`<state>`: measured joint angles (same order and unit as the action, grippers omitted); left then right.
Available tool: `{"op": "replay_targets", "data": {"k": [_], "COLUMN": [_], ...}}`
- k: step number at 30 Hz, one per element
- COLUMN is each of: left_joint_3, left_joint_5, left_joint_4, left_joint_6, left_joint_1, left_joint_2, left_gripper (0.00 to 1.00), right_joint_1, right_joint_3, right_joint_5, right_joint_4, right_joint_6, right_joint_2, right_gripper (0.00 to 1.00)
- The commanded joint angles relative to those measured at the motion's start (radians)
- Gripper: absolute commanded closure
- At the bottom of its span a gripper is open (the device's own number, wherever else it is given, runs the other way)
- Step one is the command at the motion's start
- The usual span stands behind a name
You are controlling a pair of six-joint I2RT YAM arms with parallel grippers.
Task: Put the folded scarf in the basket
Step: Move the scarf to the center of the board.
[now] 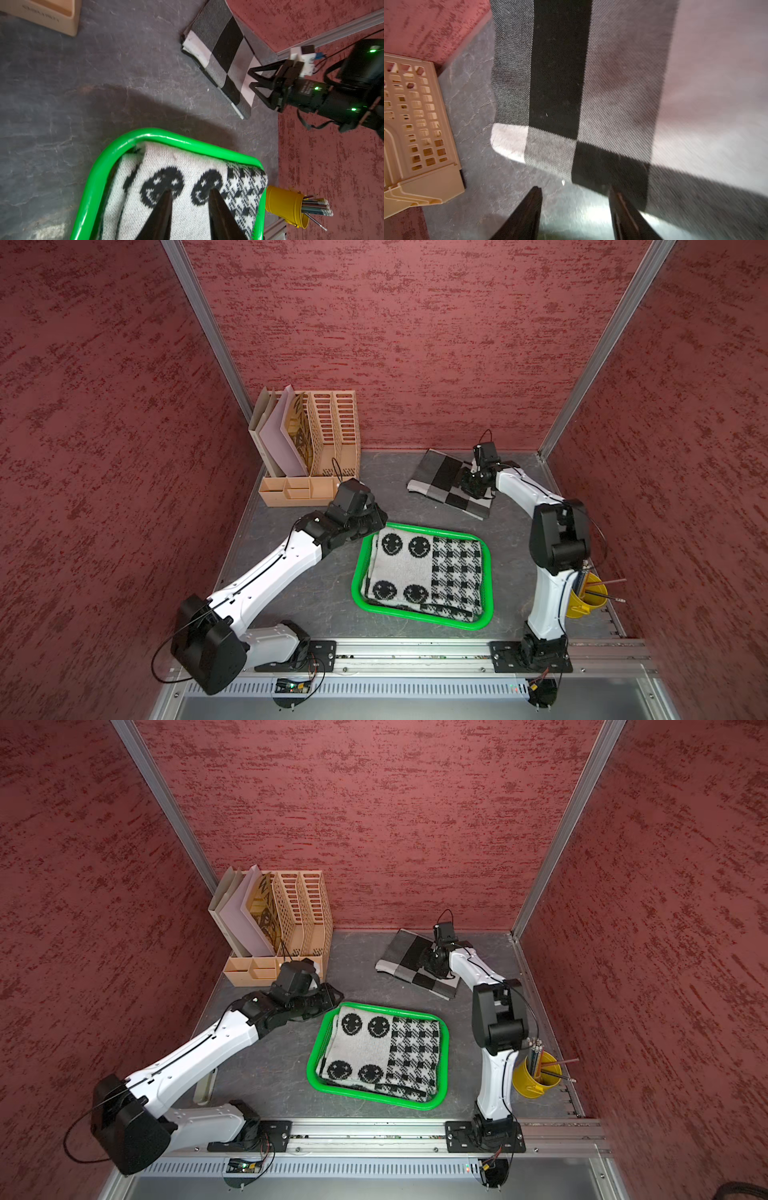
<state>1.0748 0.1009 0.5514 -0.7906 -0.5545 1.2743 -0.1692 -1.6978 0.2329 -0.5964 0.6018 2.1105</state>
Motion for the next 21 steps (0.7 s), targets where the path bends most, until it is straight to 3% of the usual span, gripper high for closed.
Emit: {"op": "replay_targets", "data": {"k": [1, 6, 9, 12, 18, 21], "left_joint_3": [0.039, 0.042, 0.047, 0.06, 0.121, 0.174], "left_joint_5": [0.061, 0.117, 0.133, 0.143, 0.185, 0.202], "left_joint_4": [-0.017, -0.063, -0.071, -0.08, -0.111, -0.126], "left_joint_6": [0.064, 0.098, 0.119, 0.14, 0.18, 0.197], "left_joint_1": [0.061, 0.144, 0.188, 0.222, 0.261, 0.262], "left_joint_2": [0.045, 0.083, 0.101, 0.135, 0.255, 0.355], "left_gripper": [0.67, 0.65, 0.57, 0.56, 0.55, 0.48], "right_joint_1": [-0.008, -0.04, -0.082, -0.132, -0.196, -0.235], "right_joint_3": [-0.18, -0.508, -0.637, -0.551, -0.244, -0.153], "right_joint_5": [0.063, 0.094, 0.096, 0.063, 0.067, 0.068], "right_joint_4": [-0.032, -0.225, -0.386, -0.417, -0.293, -0.257], "right_joint_6": [-0.039, -0.147, -0.266, -0.331, -0.321, -0.329], "right_joint_2": [0.133, 0.393, 0.481, 0.442, 0.26, 0.187], "right_gripper": [0.44, 0.44, 0.45, 0.45, 0.45, 0.45]}}
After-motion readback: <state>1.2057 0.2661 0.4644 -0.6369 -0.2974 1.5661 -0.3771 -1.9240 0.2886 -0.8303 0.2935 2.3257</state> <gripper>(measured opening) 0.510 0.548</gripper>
